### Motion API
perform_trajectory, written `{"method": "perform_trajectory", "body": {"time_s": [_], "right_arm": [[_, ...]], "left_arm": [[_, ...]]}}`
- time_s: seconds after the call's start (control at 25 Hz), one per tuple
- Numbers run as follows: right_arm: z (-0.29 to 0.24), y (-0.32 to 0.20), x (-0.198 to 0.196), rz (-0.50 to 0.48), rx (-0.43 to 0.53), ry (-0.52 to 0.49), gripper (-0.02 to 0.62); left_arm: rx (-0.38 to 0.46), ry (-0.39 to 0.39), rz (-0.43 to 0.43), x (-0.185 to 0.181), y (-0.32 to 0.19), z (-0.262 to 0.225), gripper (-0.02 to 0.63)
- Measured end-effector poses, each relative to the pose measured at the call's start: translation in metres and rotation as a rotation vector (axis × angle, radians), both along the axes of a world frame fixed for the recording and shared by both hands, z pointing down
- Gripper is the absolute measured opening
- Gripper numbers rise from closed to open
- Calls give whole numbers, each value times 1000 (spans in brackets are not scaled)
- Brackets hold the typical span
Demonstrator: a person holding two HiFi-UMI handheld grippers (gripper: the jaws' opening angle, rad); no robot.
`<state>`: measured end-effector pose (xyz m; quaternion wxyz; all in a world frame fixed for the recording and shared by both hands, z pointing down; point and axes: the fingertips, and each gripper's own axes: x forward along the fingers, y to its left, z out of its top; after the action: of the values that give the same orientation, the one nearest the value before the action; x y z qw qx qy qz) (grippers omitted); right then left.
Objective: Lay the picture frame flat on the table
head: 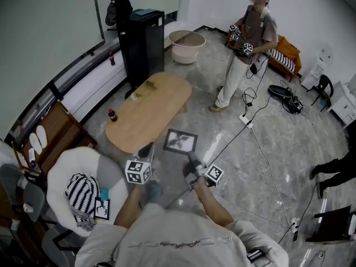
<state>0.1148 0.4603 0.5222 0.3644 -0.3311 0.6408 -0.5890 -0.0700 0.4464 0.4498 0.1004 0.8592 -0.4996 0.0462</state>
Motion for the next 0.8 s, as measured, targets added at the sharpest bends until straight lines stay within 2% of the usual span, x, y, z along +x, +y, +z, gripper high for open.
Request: {"method": "perform_trajectory", "body": {"time_s": [0.4, 0.8], "right_arm": [[6, -60, -15, -10, 10, 28, 74], [7, -150, -24, 12, 9, 34, 74]], "left_arm": [[13, 11, 10, -15, -64, 6, 0], [17, 35, 29, -20, -161, 7, 0]]}}
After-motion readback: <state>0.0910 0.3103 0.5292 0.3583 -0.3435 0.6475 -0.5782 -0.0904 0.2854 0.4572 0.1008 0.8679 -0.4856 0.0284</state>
